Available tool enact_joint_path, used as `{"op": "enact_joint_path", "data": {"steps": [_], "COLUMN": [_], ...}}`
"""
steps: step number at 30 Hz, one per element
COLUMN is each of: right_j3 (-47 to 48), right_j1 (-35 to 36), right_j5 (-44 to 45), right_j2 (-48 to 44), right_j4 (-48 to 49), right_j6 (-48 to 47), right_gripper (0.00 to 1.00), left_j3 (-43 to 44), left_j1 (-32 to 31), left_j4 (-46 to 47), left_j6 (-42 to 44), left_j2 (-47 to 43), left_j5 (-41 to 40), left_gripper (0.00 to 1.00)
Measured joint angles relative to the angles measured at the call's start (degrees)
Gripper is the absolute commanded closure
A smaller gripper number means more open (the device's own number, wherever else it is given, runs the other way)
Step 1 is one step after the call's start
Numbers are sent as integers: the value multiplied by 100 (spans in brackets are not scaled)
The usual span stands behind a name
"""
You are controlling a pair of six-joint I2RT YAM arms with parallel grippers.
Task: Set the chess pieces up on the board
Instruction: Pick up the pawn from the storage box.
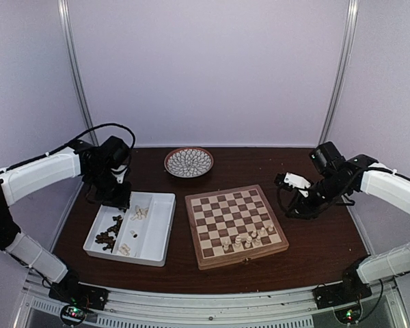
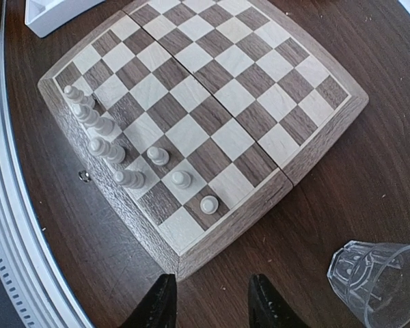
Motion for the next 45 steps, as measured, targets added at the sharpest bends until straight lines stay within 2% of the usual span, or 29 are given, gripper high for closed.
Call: {"op": "enact_joint_path", "data": {"steps": [3,7,17,30,45], "right_j3": [-42,-42,-96,-153,-153], "right_j1": [-17,-17,-17,-17,-17], "right_j5": [-157,-400,-833,-1064,-1182], "right_j2": [-94,-120,-122,-122,-85], "right_j4": [179,339,378,367,341], "right_j6": [42,83,70,-48,-81], "right_gripper": [60,60,59,59,59], "left_j3": [-625,-938,-1641,-1617,-1705], "left_j1": [-323,-752,-841,-841,-841], "left_j4": [-98,-63,750,1419,1574], "left_j6": [-833,-1703,-3036,-3724,-3985], "left_j2": [-138,-208,-131,520,581], "left_j5": [-61,-153,-129,-105,-133], "left_gripper": [70,69,66,66,72]}}
